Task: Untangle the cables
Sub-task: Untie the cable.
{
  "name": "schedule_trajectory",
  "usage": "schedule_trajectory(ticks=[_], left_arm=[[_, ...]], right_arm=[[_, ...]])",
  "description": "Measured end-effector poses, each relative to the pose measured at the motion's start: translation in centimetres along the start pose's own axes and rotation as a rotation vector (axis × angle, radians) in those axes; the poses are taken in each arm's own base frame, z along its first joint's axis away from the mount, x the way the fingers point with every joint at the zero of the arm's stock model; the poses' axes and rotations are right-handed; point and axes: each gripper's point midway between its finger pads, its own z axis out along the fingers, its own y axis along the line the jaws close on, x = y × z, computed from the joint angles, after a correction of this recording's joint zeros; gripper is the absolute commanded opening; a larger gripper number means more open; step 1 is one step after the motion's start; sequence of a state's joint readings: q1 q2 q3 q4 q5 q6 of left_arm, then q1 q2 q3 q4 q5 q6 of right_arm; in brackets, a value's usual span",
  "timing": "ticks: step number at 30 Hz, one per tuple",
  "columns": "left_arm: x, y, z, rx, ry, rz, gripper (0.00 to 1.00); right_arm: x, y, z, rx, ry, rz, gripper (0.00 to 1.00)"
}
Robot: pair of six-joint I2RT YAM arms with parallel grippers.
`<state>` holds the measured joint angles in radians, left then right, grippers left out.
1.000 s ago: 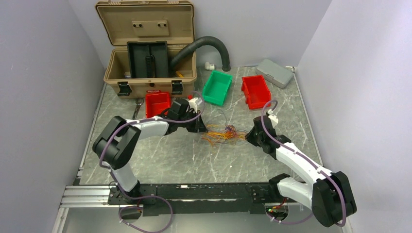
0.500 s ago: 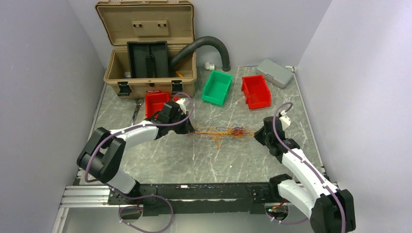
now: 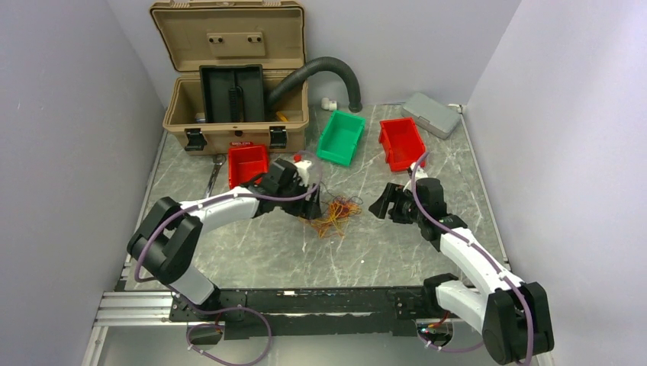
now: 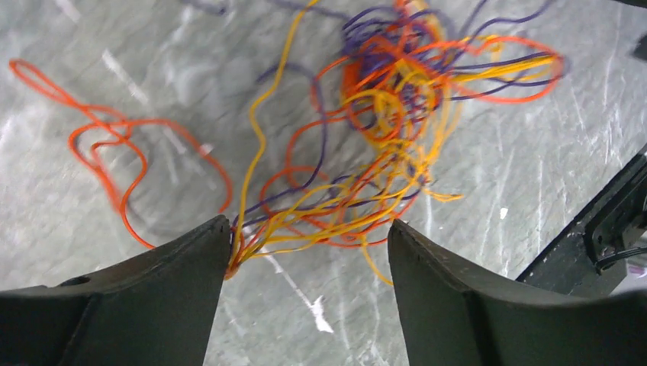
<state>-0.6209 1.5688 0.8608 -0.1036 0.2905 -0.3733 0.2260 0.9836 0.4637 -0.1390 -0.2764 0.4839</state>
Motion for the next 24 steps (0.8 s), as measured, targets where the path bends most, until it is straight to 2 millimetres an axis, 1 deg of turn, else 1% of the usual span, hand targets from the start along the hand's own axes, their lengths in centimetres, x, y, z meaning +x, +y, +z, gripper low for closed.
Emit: schedule_trajectory(ticks=[2,4,7,9,10,12,14,17,18,19,21,22,24], left_arm=[[-0.7,-1.5,0.0,0.002,-0.002,0.054,0.79],[-2.0,-3.0,-0.2,0.015,-0.023,0.102,0.77],[-3.7,-4.0,-0.2,0.027,-0.050,0.135,0.76],[-4.4,-4.3,0.2,0.031,-0.049,0.145,0.76],[-4.6,-4.2,0.6,0.028,-0.042,0.146,0.75],[-4.5,-4.2,1.7,0.022,-0.014,0.144,0.69],[-4.0,-4.2,3.0,0.018,0.022,0.144,0.65],[-2.7,-4.3,5.2,0.026,0.088,0.141,0.63],[-2.2,-4.3,5.8,0.032,0.106,0.138,0.56],[-1.5,-4.3,6.4,0.042,0.131,0.129,0.42],[-0.5,-4.4,7.3,0.061,0.167,0.100,0.03],[0.0,-4.5,7.7,0.076,0.184,0.083,0.00],[0.1,-4.9,8.2,0.121,0.187,0.047,0.00]], right_arm=[[0.2,0.3,0.2,-0.026,0.015,-0.014,0.76],[0.5,0.6,0.3,-0.045,0.028,-0.021,0.76],[0.6,0.9,0.4,-0.069,0.038,-0.027,0.75],[0.6,1.2,0.5,-0.083,0.039,-0.029,0.75],[0.5,1.3,0.5,-0.092,0.037,-0.031,0.75],[0.4,1.6,0.5,-0.106,0.034,-0.034,0.75],[0.4,1.7,0.6,-0.116,0.039,-0.034,0.75],[0.6,1.9,1.0,-0.135,0.039,-0.035,0.75],[0.8,1.9,1.1,-0.141,0.043,-0.030,0.75],[1.2,1.9,1.2,-0.148,0.050,-0.027,0.75],[1.8,1.8,1.4,-0.155,0.060,-0.014,0.74],[2.3,1.7,1.5,-0.161,0.065,-0.002,0.74],[3.3,1.5,1.6,-0.170,0.074,0.020,0.74]])
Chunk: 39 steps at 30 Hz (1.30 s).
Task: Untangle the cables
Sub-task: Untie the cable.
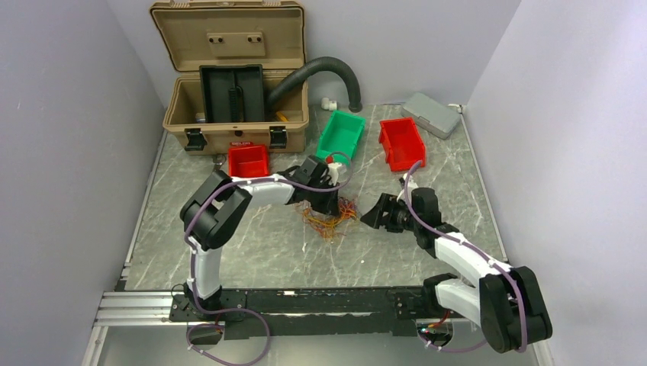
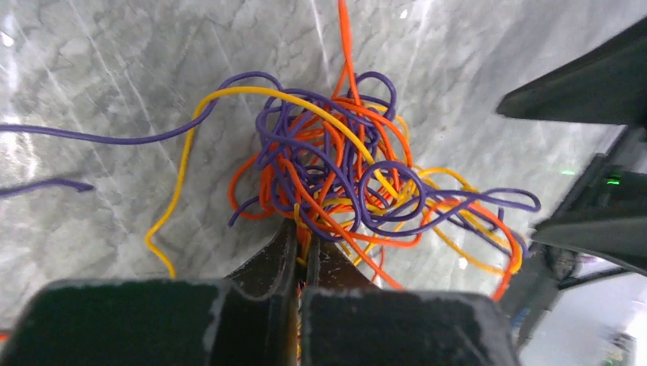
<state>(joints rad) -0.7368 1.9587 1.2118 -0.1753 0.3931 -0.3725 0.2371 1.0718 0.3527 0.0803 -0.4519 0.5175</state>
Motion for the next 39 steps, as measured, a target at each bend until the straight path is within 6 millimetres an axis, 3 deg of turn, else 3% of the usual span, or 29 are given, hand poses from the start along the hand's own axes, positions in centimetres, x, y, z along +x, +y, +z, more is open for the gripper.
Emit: schedule_trajectory(ticks=[6,9,15,20,22,26,28,34,39], left_arm=[[0.3,0.3,-0.4,0.230,-0.111,-0.172,0.00],[0.4,0.4,-1.3,0.316,-0.147,-0.242,0.00],[-1.6,-3.2,-2.9,0.482,-0.205,-0.198,0.00],[-2.0,-5.5,-4.5,0.549,-0.222,-0.155,0.00],[-2.0,-6.1,-4.8,0.561,-0.223,-0.144,0.00],[-1.6,-6.9,-4.9,0.577,-0.214,-0.131,0.00],[-1.1,-7.0,-4.8,0.574,-0.206,-0.134,0.00],[-0.7,-5.4,-5.6,0.426,-0.221,-0.120,0.00],[-1.5,-3.2,-8.3,0.194,-0.301,-0.063,0.00]], right_arm=[[3.0,-0.6,-0.2,-0.034,0.009,0.050,0.74],[3.4,-0.2,-0.2,-0.070,0.000,0.050,0.74],[2.4,2.0,0.0,-0.166,-0.035,-0.008,0.74],[2.5,3.2,0.8,-0.205,-0.020,-0.039,0.71],[2.4,3.9,1.1,-0.224,-0.019,-0.054,0.58],[1.9,4.8,1.6,-0.238,-0.024,-0.072,0.12],[1.3,4.6,1.9,-0.207,-0.042,-0.057,0.00],[0.2,1.4,1.7,0.006,-0.115,0.017,0.00],[-1.4,-2.6,-0.2,0.271,-0.233,0.111,0.00]])
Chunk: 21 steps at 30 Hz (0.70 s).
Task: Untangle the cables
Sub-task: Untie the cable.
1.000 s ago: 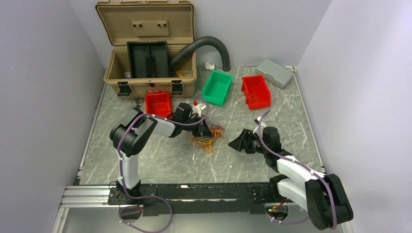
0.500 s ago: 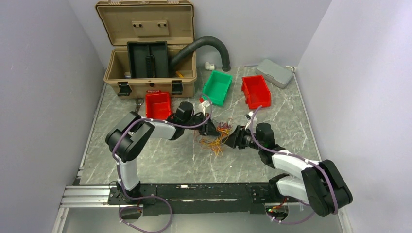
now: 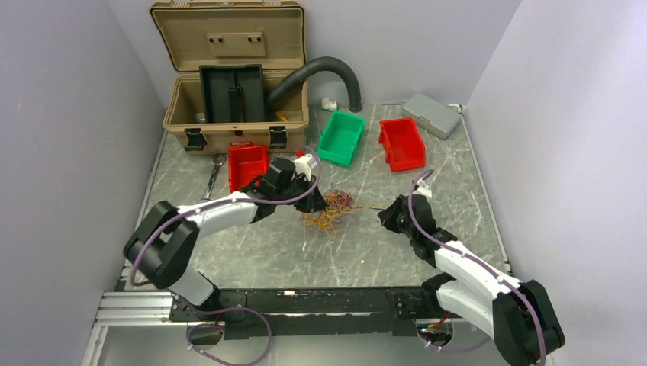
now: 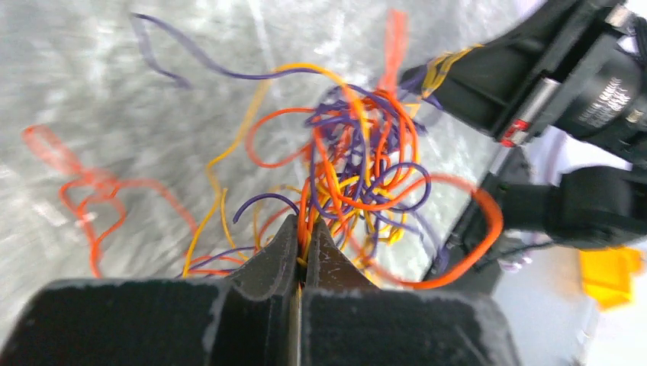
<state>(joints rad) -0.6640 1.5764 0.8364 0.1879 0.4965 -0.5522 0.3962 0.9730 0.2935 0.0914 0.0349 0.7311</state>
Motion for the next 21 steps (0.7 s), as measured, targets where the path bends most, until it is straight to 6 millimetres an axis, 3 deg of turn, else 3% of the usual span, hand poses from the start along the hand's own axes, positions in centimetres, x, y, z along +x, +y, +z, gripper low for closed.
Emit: schedule_trajectory(ticks=[5,10,11,12,13,14,17,21], left_arm=[[-1.4,2.7,-3.0,-0.237,-0.078,0.029,0.00],[-0.9,5.6,-5.1,-0.404,-0.089,0.009,0.00],[-0.7,5.9,-5.3,-0.424,-0.085,0.006,0.02],[-0.5,6.3,-5.4,-0.440,-0.081,0.005,0.05],[-0.3,6.6,-5.5,-0.451,-0.074,0.004,0.09],[0.0,6.8,-5.6,-0.457,-0.067,0.008,0.13],[0.8,7.1,-5.6,-0.442,-0.041,0.022,0.20],[1.5,6.5,-5.3,-0.378,-0.015,0.040,0.19]], right_arm=[[-1.3,-3.4,-1.0,0.194,-0.100,0.094,0.00],[-1.8,-5.9,-1.9,0.337,-0.153,0.147,0.04],[-1.9,-6.1,-2.0,0.347,-0.156,0.147,0.28],[-1.9,-6.1,-2.1,0.349,-0.156,0.139,0.59],[-1.9,-6.0,-2.0,0.341,-0.151,0.124,0.74],[-1.8,-5.8,-2.0,0.325,-0.136,0.093,0.78],[-1.4,-3.5,-1.5,0.190,-0.073,0.002,0.82],[-0.7,2.5,-1.2,-0.154,-0.021,-0.083,0.82]])
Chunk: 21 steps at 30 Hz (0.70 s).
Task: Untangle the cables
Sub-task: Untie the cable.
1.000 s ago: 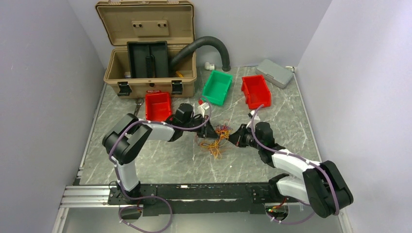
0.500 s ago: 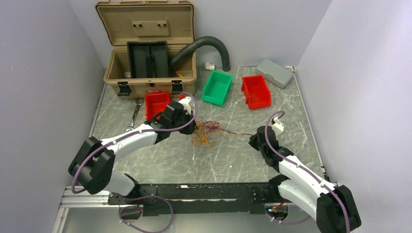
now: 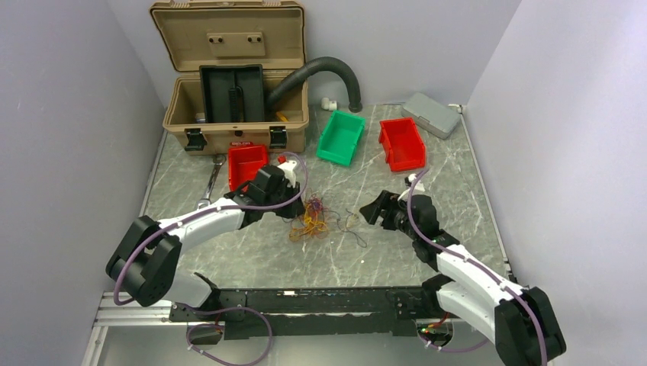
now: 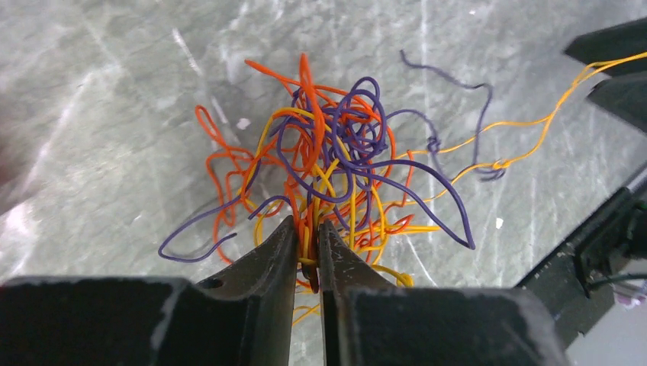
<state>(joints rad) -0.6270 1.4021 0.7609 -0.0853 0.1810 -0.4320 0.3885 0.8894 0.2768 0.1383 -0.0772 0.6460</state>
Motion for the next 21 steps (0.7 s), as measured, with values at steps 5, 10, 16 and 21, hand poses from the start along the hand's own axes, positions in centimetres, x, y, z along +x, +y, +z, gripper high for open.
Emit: schedule_trajectory(ticks=[5,10,16,21], left_arm=[[-0.5,-1.9,0.0,0.106,-0.011,0.025,0.01],[-1.0,-3.6,-0.2,0.204,-0.030,0.056,0.00],[-1.4,-5.4,-0.6,0.297,-0.040,0.079,0.00],[-1.4,-7.5,-1.0,0.391,-0.048,0.112,0.00]], right_arm=[[2.2,4.0,0.7,-0.233,0.116,-0.050,0.82],[5.5,7.8,0.7,-0.397,0.250,-0.105,0.81],[5.4,11.4,0.8,-0.512,0.244,-0.167,0.67],[5.2,12.3,1.4,-0.533,0.234,-0.189,0.41]])
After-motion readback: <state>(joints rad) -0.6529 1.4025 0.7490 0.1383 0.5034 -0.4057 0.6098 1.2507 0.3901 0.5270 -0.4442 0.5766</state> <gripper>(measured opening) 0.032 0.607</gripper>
